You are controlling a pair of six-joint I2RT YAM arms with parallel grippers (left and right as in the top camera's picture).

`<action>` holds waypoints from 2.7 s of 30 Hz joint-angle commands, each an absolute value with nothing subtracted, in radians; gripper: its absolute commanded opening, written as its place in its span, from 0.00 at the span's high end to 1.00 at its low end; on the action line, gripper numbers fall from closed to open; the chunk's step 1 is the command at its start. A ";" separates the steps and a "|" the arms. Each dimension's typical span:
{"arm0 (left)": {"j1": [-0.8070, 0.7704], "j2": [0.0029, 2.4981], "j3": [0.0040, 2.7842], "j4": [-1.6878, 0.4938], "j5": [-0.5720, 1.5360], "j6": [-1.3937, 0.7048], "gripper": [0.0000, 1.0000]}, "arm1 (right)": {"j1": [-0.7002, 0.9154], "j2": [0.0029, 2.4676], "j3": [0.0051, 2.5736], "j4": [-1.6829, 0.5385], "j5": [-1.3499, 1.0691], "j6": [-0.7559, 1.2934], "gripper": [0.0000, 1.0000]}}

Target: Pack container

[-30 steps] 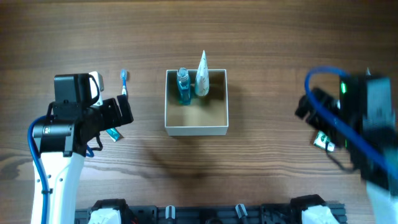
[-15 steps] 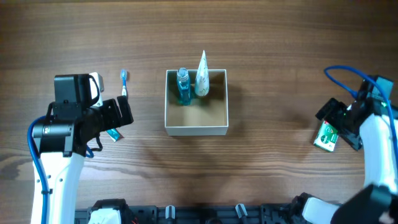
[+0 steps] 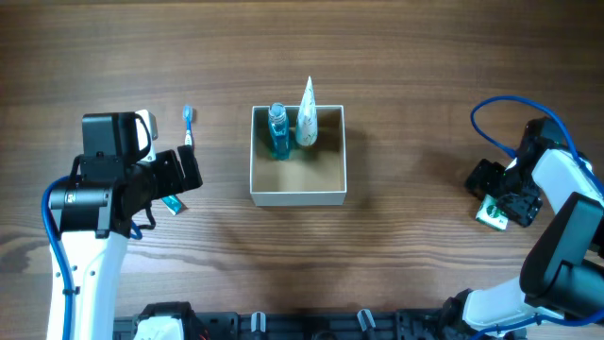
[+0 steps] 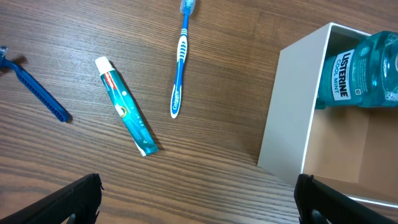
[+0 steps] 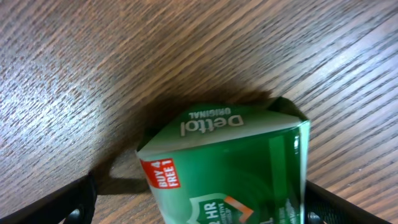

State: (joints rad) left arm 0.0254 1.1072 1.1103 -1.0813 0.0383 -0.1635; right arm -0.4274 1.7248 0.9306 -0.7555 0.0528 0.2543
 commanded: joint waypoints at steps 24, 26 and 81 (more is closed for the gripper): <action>0.019 1.106 1.123 -1.082 0.029 -0.173 0.00 | -0.372 1.602 1.221 -1.010 -0.159 0.243 0.96; 0.019 1.106 1.123 -1.082 0.029 -0.173 0.00 | -0.280 1.496 1.242 -1.009 -0.239 0.221 0.96; 0.019 1.450 1.457 -1.022 0.085 -0.216 0.07 | 0.215 1.214 1.215 -1.148 0.299 0.603 0.11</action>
State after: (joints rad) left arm 0.0254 1.2663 1.3319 -1.0233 0.0597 -0.1989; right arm 0.2169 1.1892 1.2282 -1.1351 0.3138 0.6411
